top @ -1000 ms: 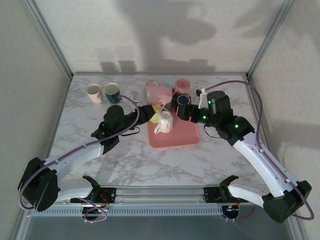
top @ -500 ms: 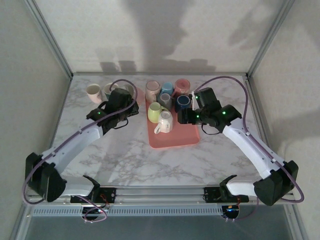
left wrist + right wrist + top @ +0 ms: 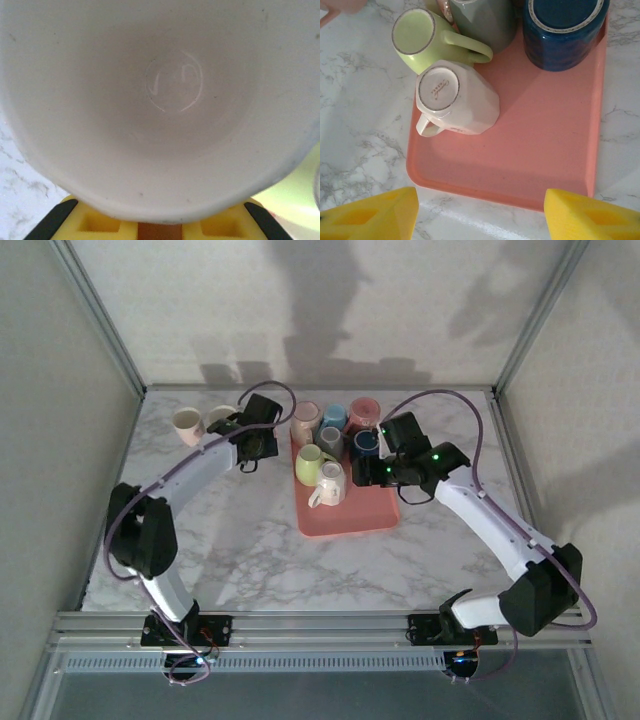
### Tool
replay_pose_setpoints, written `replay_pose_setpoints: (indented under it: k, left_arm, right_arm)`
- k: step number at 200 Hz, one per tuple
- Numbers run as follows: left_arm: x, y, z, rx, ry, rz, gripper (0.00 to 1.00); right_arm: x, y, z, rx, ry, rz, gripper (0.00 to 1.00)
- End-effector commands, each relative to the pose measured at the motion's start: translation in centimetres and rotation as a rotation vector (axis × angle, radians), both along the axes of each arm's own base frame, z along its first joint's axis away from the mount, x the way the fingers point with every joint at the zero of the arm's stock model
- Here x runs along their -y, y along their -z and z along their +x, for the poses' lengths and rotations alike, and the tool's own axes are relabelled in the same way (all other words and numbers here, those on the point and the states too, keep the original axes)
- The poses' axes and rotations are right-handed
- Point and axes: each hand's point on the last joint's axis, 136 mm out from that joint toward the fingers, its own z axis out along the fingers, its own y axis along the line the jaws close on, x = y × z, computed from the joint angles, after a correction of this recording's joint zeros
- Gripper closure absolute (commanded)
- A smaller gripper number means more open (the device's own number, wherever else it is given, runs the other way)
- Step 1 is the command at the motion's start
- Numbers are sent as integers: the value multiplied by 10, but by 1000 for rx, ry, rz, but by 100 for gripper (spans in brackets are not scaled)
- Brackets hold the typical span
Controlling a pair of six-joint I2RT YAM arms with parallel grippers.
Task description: Turn the mug right side up
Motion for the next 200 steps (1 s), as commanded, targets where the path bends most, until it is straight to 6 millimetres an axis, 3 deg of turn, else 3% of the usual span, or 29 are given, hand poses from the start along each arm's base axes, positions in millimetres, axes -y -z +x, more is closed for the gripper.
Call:
replay_pose_setpoints:
  k: [1, 71, 163, 179, 200]
  left_arm:
    - [-9, -20, 35, 85, 0, 67, 100]
    - [-13, 24, 77, 14, -12, 175, 100]
    - [-24, 50, 95, -20, -29, 162, 100]
    - [-23, 52, 94, -25, -24, 154, 94]
    - [-20, 54, 93, -31, -16, 143, 77]
  right_arm:
    - [-7, -14, 8, 30, -25, 28, 32]
    - [-17, -18, 17, 50, -40, 76, 31]
    - [-28, -25, 22, 17, -44, 247, 31]
    - [-28, -25, 22, 17, -41, 251, 31]
    - [-28, -27, 22, 21, -38, 255, 31]
